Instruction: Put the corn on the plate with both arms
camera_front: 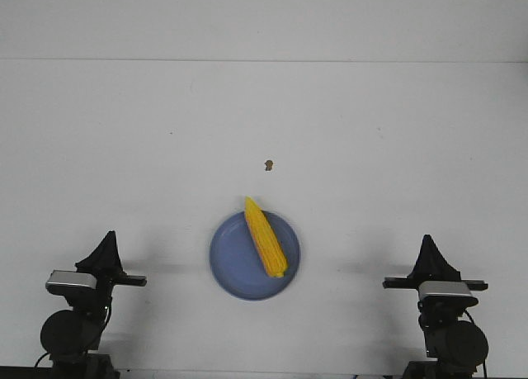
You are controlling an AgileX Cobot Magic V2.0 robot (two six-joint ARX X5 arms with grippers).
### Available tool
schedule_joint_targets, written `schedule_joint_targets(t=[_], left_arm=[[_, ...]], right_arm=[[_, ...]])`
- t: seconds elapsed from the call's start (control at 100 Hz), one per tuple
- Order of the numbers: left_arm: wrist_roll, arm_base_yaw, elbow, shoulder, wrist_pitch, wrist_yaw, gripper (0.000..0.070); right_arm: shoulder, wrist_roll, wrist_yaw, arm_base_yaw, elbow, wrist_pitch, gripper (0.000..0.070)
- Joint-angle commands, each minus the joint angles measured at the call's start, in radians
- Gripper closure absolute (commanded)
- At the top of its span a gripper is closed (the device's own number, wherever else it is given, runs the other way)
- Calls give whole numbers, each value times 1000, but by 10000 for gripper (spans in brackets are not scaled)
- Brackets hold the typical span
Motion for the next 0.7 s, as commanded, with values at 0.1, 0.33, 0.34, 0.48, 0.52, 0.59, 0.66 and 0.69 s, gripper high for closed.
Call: schedule_joint_targets(t=[0.1,0.33,0.34,0.48,0.52,0.59,0.66,0.69], left_arm=[[9,0,-19,-1,10,-2,684],[9,0,-19,-1,10,-2,684],[9,0,-19,-1,10,-2,684],[9,0,-19,-1,10,-2,684],[9,0,-19,-1,10,-2,684],[9,0,-19,-1,10,-2,684],[9,0,-19,-1,10,-2,684],[9,0,-19,-1,10,-2,684]], right_arm=[[0,23,0,0,-29,53,686],[0,22,0,0,-29,55,686],[0,22,0,0,-29,55,686],[0,22,0,0,-29,55,686],[0,22,0,0,-29,55,686],[0,22,0,0,-29,55,686],[0,22,0,0,-29,55,686],[0,22,0,0,-29,55,686]])
